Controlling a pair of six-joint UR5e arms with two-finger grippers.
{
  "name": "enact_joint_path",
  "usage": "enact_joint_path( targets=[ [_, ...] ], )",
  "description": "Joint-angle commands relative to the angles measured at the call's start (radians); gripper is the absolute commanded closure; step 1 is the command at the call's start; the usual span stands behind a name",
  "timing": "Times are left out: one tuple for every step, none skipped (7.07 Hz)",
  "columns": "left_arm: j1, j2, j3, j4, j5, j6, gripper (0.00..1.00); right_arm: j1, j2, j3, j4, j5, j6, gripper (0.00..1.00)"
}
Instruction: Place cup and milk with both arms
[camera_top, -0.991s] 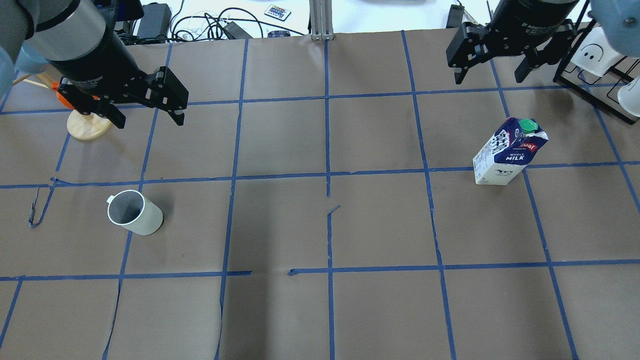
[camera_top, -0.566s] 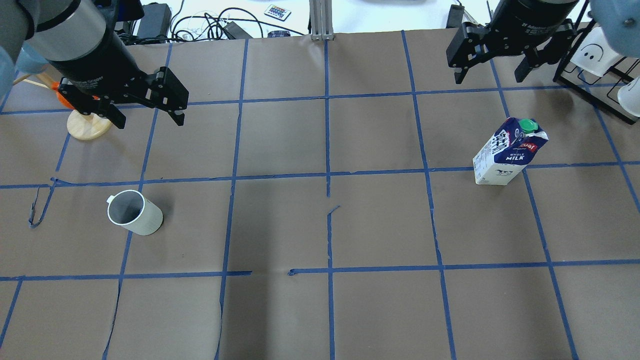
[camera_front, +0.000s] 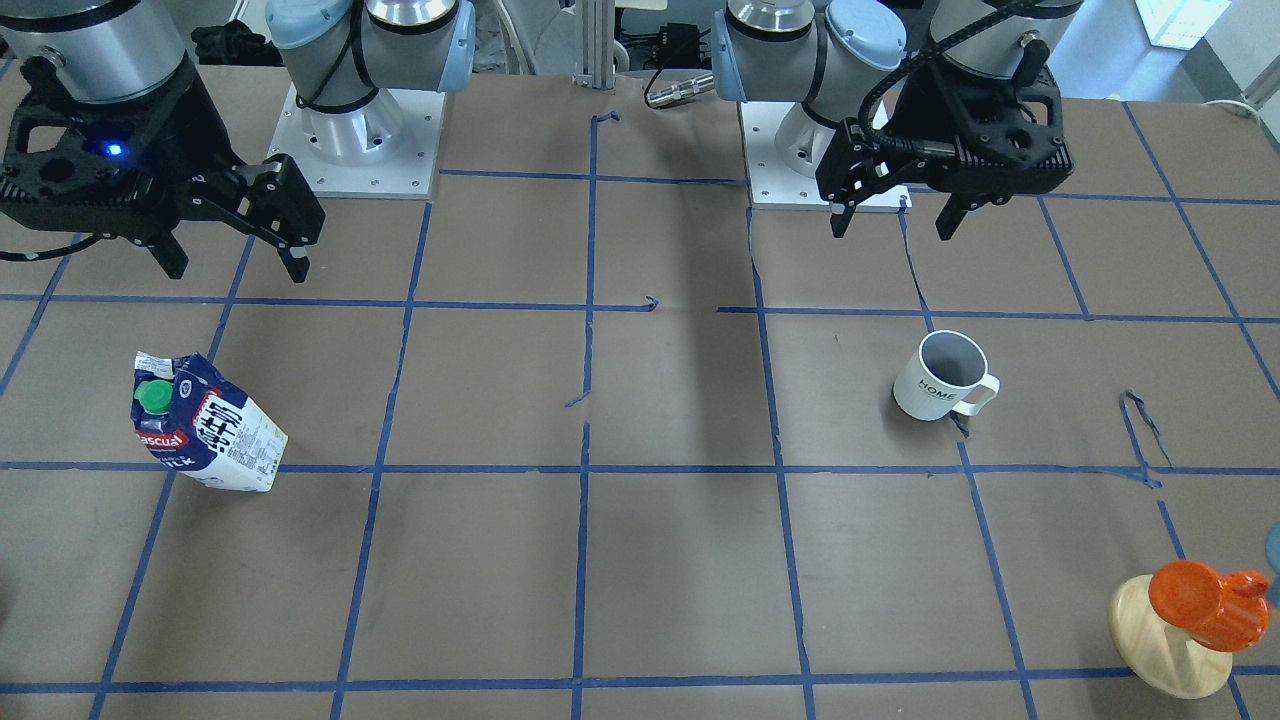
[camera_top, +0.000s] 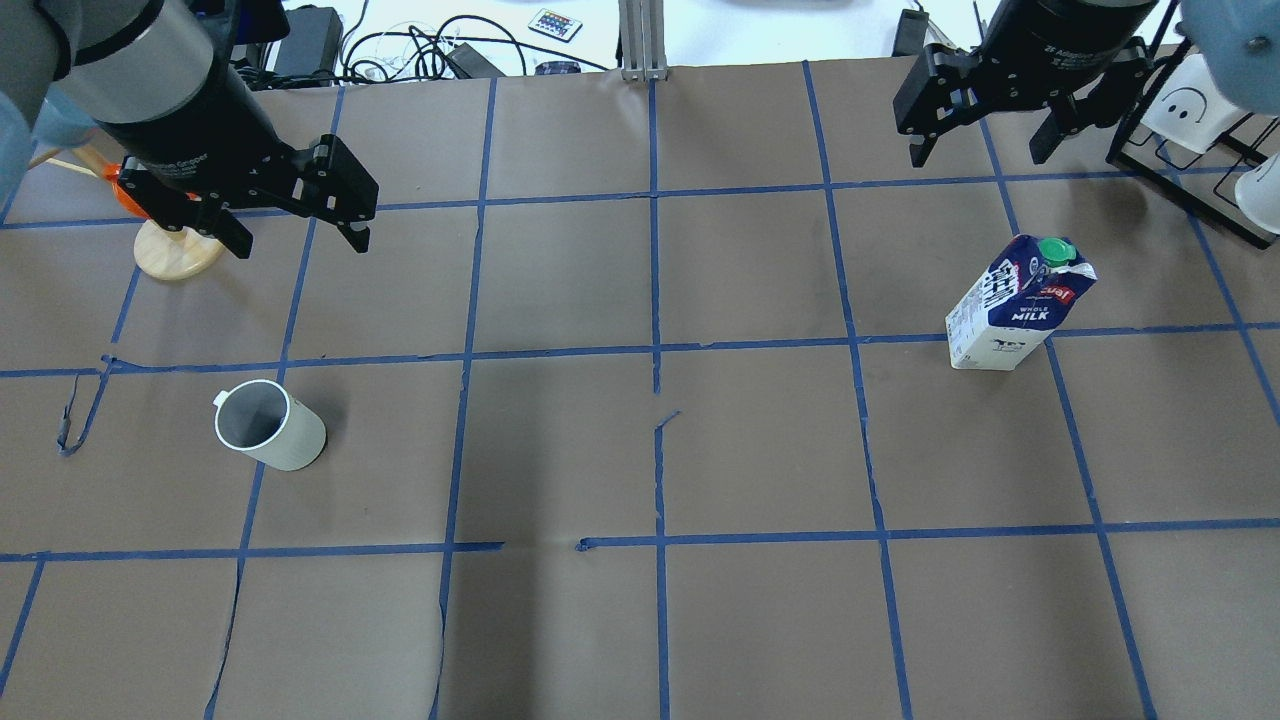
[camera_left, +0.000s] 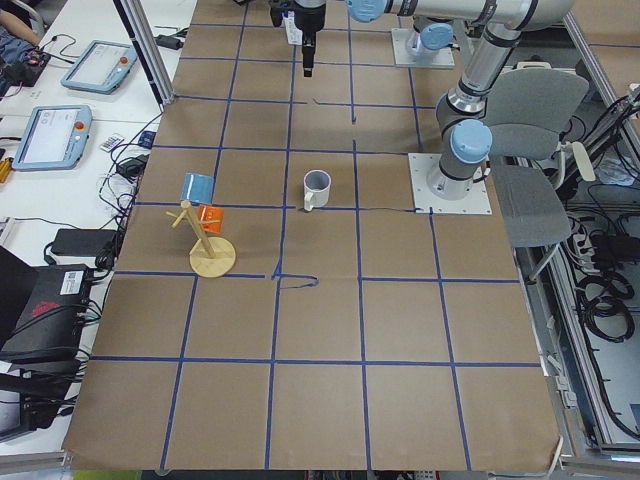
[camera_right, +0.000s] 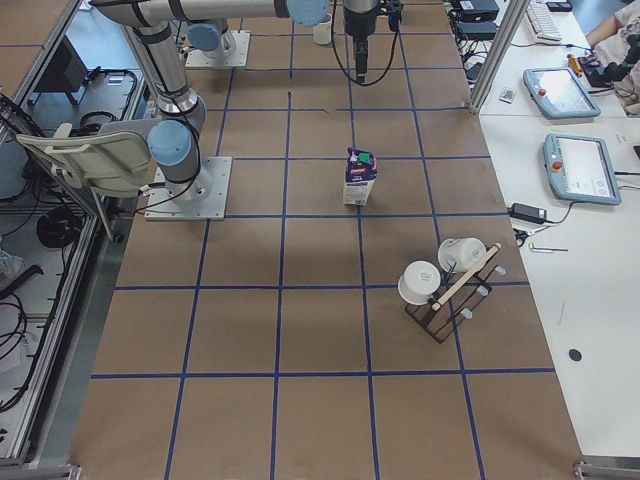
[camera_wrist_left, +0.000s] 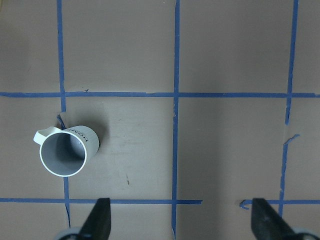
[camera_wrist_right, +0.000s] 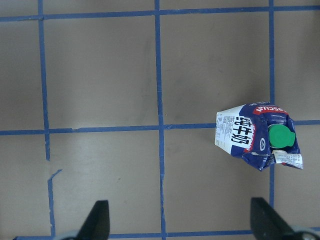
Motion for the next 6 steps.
enact_joint_path(
  targets=[
    [0.000,0.000,-0.002,0.000,0.002,0.001,0.00,-0.002,-0.001,0.000,0.001,0.000,0.001,0.00],
    [0.000,-0.003,-0.005,0.002,0.006,0.000,0.00,-0.008,-0.003,0.000,-0.003,-0.006,-0.002,0.00],
    [-0.002,-0.003,-0.009,0.002,0.008,-0.003,0.00,0.000,0.000,0.000,-0.007,0.000,0.005,0.00],
    [-0.002,-0.008,-0.009,0.002,0.005,-0.010,0.00,-0.008,0.000,-0.003,-0.009,0.000,0.005,0.00],
    [-0.002,-0.014,-0.009,0.003,0.003,-0.010,0.00,-0.003,0.006,-0.009,-0.009,0.000,0.005,0.00],
    [-0.002,-0.012,-0.008,0.003,0.003,-0.008,0.00,-0.009,0.006,-0.015,-0.001,-0.014,-0.010,0.00]
  ],
)
